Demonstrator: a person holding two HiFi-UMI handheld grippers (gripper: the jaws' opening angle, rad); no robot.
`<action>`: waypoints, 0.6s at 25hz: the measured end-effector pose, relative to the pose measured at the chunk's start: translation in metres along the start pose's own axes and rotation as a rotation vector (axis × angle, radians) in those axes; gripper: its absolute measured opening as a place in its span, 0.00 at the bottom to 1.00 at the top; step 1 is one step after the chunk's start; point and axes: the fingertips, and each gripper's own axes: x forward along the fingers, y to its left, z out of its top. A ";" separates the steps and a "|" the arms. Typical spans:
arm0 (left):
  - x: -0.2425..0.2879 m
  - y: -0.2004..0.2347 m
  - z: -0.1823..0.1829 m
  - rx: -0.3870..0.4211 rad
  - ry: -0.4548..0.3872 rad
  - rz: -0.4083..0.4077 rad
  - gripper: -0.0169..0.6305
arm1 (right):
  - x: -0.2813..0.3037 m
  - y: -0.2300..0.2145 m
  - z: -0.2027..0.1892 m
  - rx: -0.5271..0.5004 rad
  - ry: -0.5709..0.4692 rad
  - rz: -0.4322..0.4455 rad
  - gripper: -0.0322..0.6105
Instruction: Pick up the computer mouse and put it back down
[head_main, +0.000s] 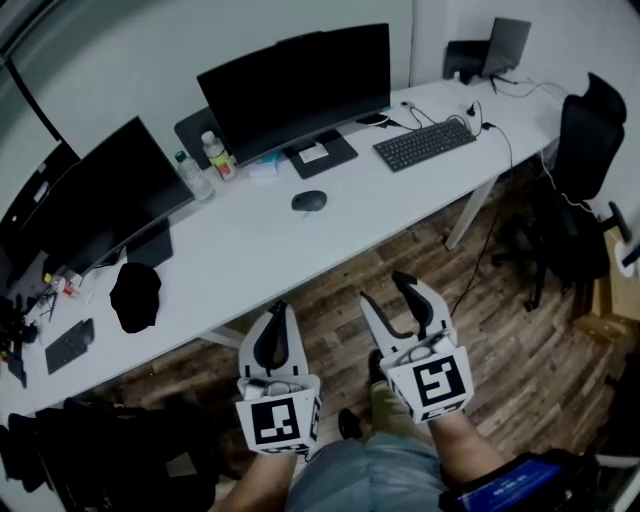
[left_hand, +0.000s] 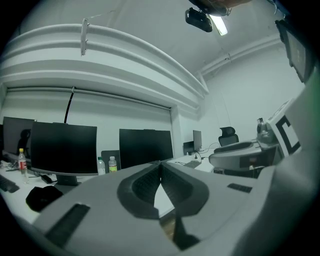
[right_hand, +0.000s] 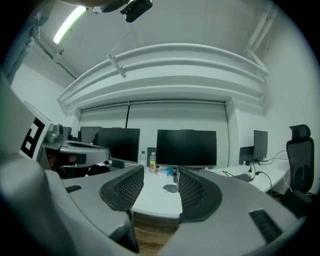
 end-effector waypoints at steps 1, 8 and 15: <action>0.008 -0.001 -0.002 0.006 0.004 0.002 0.04 | 0.005 -0.006 -0.003 0.004 0.002 0.002 0.39; 0.083 -0.003 -0.015 0.037 0.062 0.034 0.04 | 0.064 -0.056 -0.027 0.037 0.037 0.046 0.38; 0.160 -0.005 -0.014 0.075 0.104 0.067 0.04 | 0.128 -0.099 -0.042 0.075 0.054 0.116 0.37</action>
